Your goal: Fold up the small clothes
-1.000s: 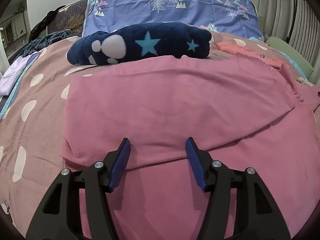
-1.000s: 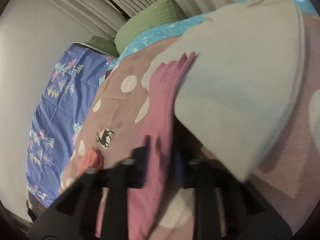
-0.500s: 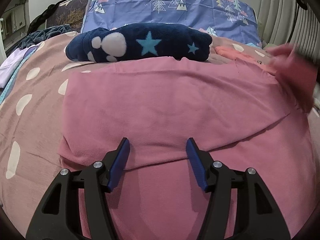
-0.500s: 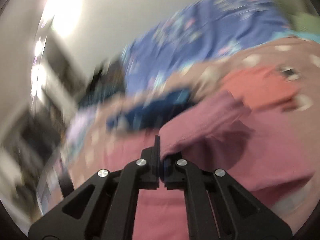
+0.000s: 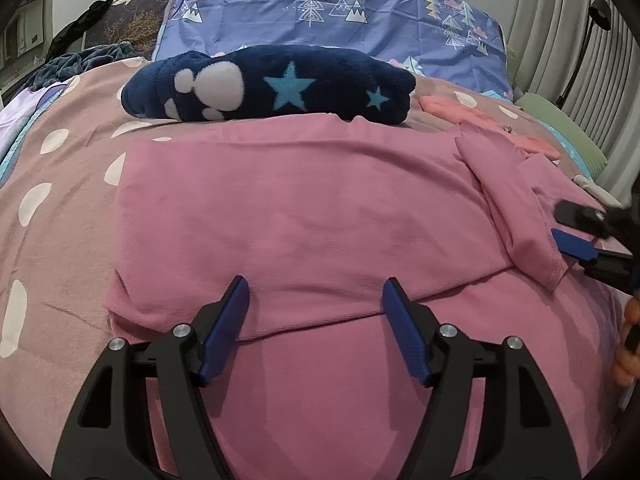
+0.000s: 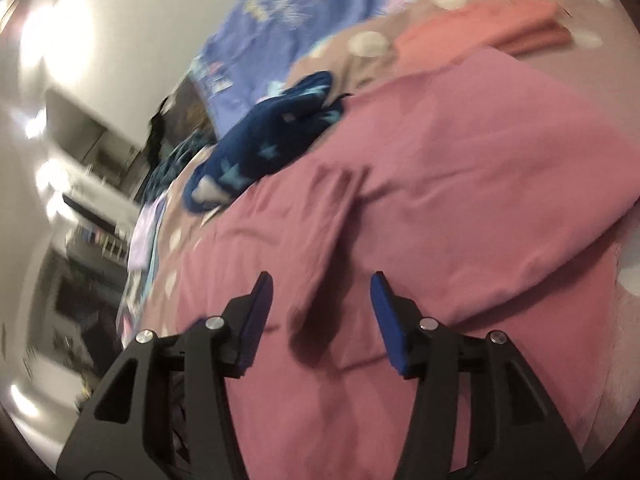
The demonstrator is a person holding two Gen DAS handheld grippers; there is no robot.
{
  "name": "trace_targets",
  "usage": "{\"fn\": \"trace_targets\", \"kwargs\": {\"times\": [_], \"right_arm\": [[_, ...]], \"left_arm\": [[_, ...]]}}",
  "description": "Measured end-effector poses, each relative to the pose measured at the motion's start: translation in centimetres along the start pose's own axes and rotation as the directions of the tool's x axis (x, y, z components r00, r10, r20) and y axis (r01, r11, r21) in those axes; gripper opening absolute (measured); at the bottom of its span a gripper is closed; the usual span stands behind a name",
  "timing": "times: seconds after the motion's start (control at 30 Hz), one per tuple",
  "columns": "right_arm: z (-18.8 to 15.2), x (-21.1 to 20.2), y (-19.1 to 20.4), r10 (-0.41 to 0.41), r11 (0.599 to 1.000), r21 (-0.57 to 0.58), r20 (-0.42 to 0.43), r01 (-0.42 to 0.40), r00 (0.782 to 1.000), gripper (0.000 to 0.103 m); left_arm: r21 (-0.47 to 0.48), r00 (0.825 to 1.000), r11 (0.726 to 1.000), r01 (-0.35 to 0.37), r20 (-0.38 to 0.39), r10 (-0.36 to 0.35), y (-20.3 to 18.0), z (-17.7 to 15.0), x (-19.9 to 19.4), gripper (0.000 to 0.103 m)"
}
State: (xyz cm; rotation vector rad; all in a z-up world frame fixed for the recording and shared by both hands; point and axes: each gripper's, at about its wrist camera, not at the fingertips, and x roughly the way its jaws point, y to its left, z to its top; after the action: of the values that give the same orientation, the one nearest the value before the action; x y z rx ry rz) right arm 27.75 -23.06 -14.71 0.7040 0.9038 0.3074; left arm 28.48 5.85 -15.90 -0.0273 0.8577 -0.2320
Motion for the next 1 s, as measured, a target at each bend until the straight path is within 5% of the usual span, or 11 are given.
{"fn": "trace_targets", "kwargs": {"times": [0.13, 0.23, 0.33, 0.43, 0.57, 0.73, 0.87, 1.0], "right_arm": [[1.0, 2.2, 1.2, 0.011, 0.998, 0.058, 0.009, -0.012, 1.0, 0.039], [1.1, 2.9, 4.0, 0.175, 0.984, 0.038, 0.001, -0.175, 0.985, 0.036], [-0.1, 2.3, 7.7, 0.337, 0.932, -0.102, -0.106, -0.347, 0.936, 0.035], [-1.6, 0.7, 8.2, 0.229, 0.939, -0.239, -0.107, -0.248, 0.968, 0.036], [-2.6, -1.4, 3.5, 0.116, 0.976, -0.182, -0.025, -0.119, 0.993, 0.038], [-1.4, -0.7, 0.4, 0.108, 0.991, -0.073, -0.012, -0.108, 0.994, 0.038], [0.1, 0.9, 2.9, 0.136, 0.984, -0.117, -0.011, -0.136, 0.991, 0.047], [-2.4, 4.3, 5.4, 0.163, 0.962, -0.183, -0.199, -0.2, 0.966, 0.049]], "left_arm": [[-0.003, 1.0, 1.0, 0.003, 0.003, -0.003, 0.0, 0.0, 0.0, 0.07], [-0.01, 1.0, 1.0, 0.013, 0.006, -0.013, 0.2, -0.1, -0.1, 0.07], [-0.025, 0.999, 0.999, 0.032, 0.013, -0.032, 0.5, -0.1, -0.3, 0.07], [-0.063, 0.996, 0.994, 0.087, 0.027, -0.085, 1.3, -0.2, -0.6, 0.071], [-0.191, 0.966, 0.948, 0.256, 0.088, -0.243, 3.4, -0.5, -1.7, 0.072], [-0.28, 0.942, 0.899, 0.336, 0.114, -0.317, 3.3, -0.2, -1.8, 0.072], [-0.279, 0.942, 0.9, 0.336, 0.121, -0.314, 2.4, 0.4, -2.2, 0.072], [-0.295, 0.939, 0.892, 0.343, 0.12, -0.322, 2.7, 0.4, -2.9, 0.072]]}}
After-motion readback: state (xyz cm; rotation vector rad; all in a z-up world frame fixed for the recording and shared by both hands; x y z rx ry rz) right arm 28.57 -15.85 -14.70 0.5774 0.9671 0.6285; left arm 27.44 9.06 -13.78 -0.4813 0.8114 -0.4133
